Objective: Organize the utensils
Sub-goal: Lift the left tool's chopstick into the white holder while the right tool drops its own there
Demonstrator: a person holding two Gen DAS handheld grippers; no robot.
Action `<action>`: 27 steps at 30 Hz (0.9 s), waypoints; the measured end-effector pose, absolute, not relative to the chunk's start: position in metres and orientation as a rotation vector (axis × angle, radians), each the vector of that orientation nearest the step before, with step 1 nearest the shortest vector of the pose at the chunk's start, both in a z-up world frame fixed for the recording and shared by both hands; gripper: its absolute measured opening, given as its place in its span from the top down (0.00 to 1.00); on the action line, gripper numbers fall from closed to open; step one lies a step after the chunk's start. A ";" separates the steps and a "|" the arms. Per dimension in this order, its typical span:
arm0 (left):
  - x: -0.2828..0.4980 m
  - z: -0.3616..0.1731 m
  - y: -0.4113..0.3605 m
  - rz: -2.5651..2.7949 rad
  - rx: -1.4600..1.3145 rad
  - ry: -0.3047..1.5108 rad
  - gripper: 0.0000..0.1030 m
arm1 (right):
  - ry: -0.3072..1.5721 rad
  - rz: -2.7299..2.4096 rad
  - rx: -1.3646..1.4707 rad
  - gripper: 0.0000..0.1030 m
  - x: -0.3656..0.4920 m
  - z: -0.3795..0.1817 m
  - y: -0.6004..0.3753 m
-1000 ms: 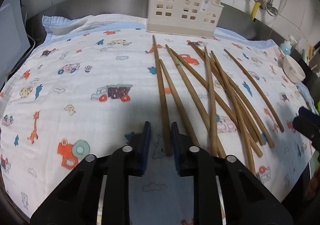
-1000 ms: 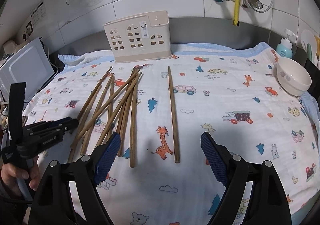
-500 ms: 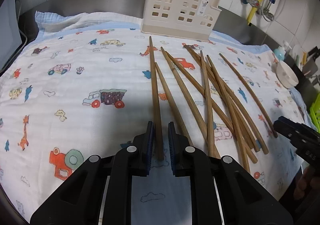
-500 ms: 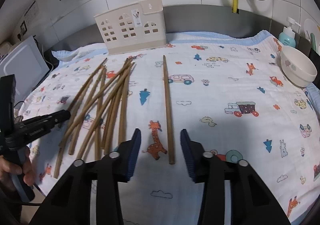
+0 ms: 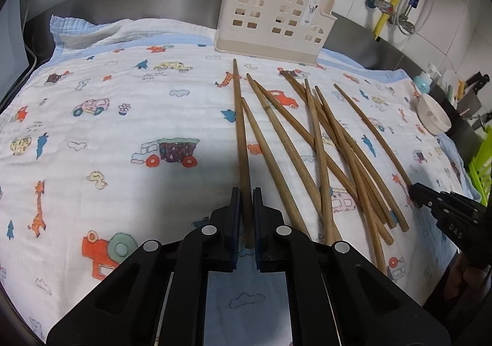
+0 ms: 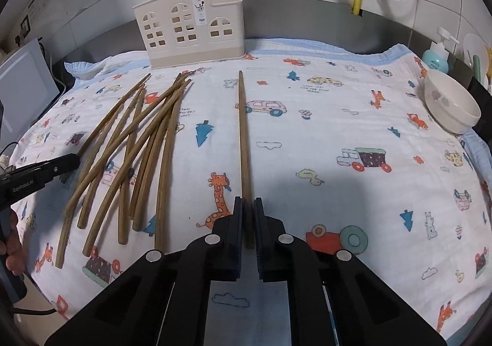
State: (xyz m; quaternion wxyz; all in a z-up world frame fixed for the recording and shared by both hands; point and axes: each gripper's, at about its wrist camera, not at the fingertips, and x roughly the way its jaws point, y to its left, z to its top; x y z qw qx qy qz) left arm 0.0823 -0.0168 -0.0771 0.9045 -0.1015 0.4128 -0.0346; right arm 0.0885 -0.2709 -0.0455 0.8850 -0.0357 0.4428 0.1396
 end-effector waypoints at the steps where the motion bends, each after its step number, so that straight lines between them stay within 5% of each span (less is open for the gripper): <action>1: 0.081 -0.075 -0.016 -0.075 -0.209 0.847 0.95 | 0.912 0.292 -0.073 0.93 0.087 -0.042 -0.271; 16: 0.065 0.000 0.002 -0.154 -0.187 0.670 0.95 | 0.632 0.373 -0.112 0.94 0.097 0.089 -0.266; 27: 0.095 0.051 0.007 -0.180 -0.124 0.576 0.95 | 0.618 0.485 -0.136 0.94 0.158 0.148 -0.247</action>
